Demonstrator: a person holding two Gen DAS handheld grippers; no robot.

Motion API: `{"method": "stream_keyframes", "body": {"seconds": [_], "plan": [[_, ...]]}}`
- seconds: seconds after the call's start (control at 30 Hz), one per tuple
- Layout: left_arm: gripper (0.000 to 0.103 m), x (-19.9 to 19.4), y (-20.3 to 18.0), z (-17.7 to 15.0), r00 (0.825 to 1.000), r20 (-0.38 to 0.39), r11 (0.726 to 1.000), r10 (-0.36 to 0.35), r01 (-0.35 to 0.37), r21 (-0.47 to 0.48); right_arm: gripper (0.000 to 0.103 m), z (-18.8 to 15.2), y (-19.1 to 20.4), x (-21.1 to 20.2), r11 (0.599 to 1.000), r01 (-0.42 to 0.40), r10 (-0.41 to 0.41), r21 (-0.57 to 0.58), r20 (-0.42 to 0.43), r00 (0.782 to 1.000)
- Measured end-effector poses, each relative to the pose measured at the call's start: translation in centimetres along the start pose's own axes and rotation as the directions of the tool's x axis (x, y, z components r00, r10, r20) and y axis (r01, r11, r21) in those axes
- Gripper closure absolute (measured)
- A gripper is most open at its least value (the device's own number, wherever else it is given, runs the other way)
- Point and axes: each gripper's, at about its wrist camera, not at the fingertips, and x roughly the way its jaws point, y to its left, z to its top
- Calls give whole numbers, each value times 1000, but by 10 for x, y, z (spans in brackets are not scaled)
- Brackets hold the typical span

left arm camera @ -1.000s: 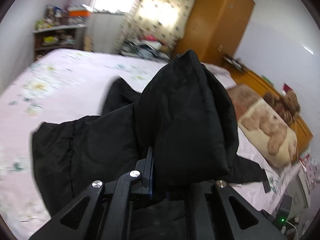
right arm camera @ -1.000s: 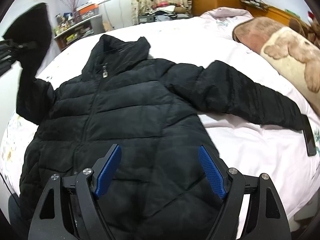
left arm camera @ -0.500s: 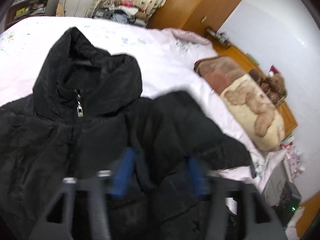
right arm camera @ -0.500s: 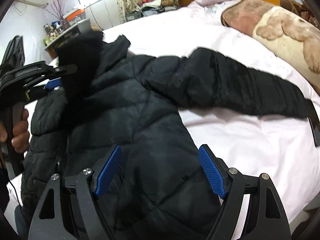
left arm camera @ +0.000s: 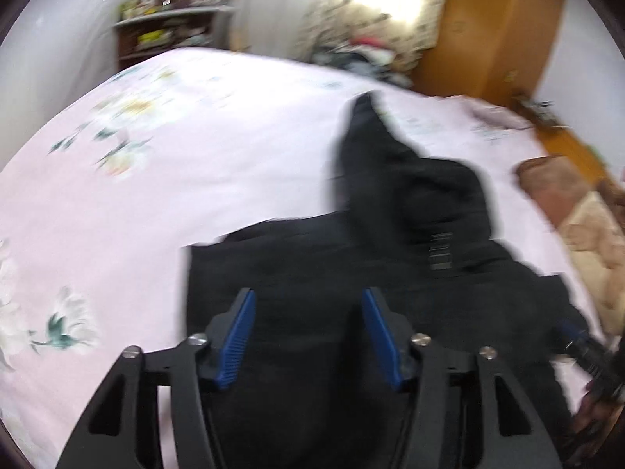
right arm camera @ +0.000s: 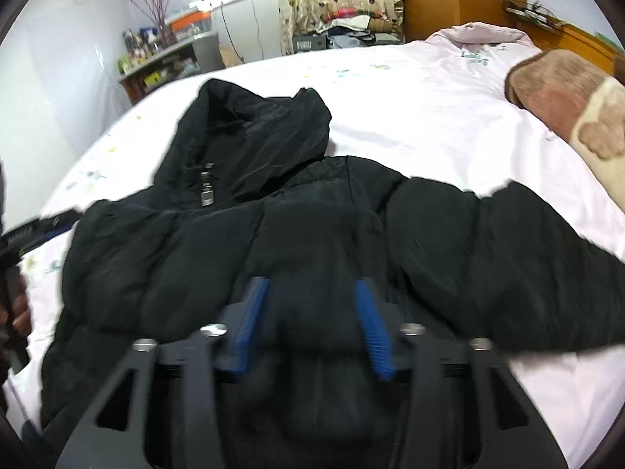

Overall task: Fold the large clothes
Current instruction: 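Lift the sleeve with the left tool, fold it across the jacket body, release, then move the right tool toward the other jacket sleeve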

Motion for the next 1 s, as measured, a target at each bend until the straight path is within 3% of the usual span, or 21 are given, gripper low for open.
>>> {"method": "stream_keyframes", "body": {"seconds": [0.03,0.13,0.27,0.4,0.5,0.63,0.77,1.0], "plan": [[49,8,8,-4,1000,-10,1000,10,-10,-15,72,5,1,14,1000,6,-6,-2,-17,1000],[49,29,17,-19,1000,-25,1000,18,-19,-17,72,10,-4,62,999,33,-34,-12,-104,994],[49,36,8,-26,999,-14,999,33,-33,23,73,6,-10,81,1000,16,-16,-6,-132,991],[50,6,8,-23,1000,9,1000,12,-12,23,73,9,-9,55,999,37,-36,3,-110,993],[50,-27,7,-42,998,57,999,-5,2,49,73,-5,-8,21,1000,9,-7,22,-52,999],[49,-8,13,-68,998,-39,997,45,-42,63,73,-29,-8,42,1000,19,-20,-7,-145,989],[49,-17,8,-63,996,-48,996,77,-75,43,73,-24,-4,36,999,44,-44,-8,-150,988],[49,-94,-23,-82,999,9,992,51,-51,112,69,-39,4,-54,999,49,-49,-4,-51,997]]}}
